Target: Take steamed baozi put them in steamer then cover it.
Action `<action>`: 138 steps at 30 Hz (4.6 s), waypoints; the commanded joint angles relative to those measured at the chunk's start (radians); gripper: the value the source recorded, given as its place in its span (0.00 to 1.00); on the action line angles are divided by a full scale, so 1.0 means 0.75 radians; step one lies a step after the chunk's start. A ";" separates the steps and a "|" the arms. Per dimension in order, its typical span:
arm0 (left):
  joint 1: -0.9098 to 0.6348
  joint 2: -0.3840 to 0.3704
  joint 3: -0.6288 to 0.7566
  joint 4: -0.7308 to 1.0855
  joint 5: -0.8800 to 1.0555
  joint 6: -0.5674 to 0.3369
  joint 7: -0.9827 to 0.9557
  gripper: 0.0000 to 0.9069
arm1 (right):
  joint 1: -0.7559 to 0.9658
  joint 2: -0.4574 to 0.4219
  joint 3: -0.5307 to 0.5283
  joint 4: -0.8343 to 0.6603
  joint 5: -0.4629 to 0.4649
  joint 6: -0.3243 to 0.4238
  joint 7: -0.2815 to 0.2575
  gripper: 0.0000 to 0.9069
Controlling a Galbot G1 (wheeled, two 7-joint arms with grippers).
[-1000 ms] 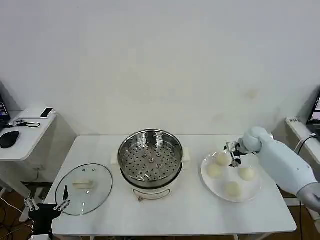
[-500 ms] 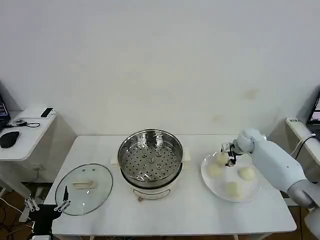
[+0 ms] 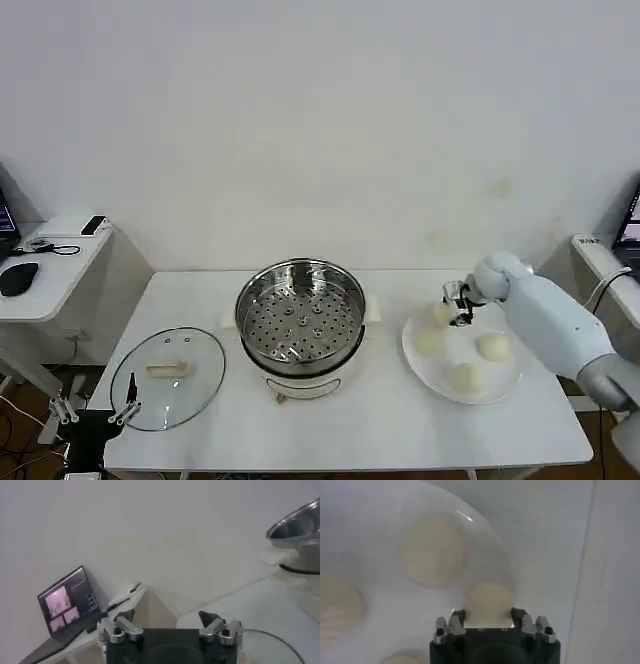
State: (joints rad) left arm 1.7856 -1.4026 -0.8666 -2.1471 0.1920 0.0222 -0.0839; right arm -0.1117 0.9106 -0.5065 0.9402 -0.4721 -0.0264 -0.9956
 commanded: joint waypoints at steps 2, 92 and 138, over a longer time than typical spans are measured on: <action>0.003 0.002 0.000 -0.001 -0.001 -0.003 0.000 1.00 | 0.090 -0.095 -0.068 0.132 0.121 -0.001 -0.039 0.69; 0.045 0.008 -0.013 -0.069 -0.055 0.005 0.003 1.00 | 0.902 0.500 -0.974 0.161 0.632 0.504 0.214 1.00; -0.003 0.079 0.070 -0.135 -0.168 0.046 0.090 1.00 | 0.296 -0.396 -0.710 0.640 0.706 -0.375 0.136 1.00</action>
State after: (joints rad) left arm 1.7795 -1.3427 -0.8132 -2.2445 0.0573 0.0553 -0.0181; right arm 0.2676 0.6131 -1.1545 1.4700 0.0802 -0.2769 -0.8850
